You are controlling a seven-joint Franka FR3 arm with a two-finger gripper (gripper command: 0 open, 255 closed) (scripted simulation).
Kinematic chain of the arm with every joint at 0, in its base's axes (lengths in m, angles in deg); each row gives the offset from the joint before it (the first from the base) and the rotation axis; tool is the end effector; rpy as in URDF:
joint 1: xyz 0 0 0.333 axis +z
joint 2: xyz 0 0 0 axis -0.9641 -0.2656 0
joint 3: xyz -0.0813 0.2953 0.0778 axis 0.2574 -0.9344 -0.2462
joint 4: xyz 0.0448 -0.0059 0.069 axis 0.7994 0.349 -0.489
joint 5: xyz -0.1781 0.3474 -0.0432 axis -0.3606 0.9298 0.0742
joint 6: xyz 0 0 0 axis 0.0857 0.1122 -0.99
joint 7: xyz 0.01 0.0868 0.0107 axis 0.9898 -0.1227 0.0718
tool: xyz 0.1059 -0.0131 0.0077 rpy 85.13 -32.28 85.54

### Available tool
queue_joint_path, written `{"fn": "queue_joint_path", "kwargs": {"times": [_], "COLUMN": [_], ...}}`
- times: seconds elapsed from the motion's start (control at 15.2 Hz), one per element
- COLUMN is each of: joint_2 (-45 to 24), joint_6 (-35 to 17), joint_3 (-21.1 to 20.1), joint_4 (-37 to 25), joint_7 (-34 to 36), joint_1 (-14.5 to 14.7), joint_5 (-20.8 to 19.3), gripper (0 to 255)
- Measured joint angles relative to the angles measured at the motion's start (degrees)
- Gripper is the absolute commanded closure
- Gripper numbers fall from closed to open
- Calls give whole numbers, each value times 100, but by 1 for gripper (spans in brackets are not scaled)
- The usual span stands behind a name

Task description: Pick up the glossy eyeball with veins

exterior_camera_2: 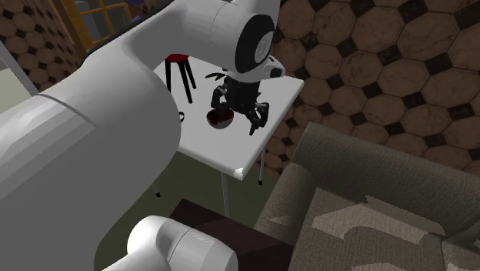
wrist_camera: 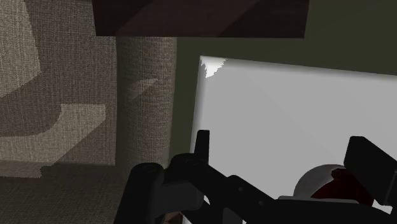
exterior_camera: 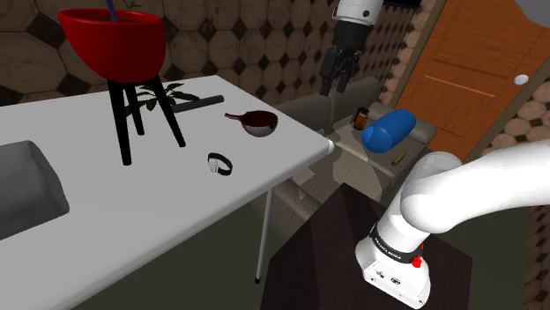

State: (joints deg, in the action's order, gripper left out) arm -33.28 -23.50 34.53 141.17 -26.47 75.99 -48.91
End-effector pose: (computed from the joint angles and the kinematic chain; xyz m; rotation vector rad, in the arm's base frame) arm 0.3124 -0.0139 0.6139 -3.0072 0.0080 0.0348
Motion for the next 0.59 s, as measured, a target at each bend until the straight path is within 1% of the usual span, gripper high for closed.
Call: {"fn": "queue_joint_path", "kwargs": {"times": [0.07, 0.26, 0.59], "joint_2": [0, -271, -1079], "joint_6": [0, -263, -970], "joint_3": [0, -152, -435], "joint_4": [0, -60, -290], "joint_7": [0, 240, 714], "joint_1": [0, 30, 78], "joint_5": [0, 137, 379], "gripper": [0, 0, 0]}}
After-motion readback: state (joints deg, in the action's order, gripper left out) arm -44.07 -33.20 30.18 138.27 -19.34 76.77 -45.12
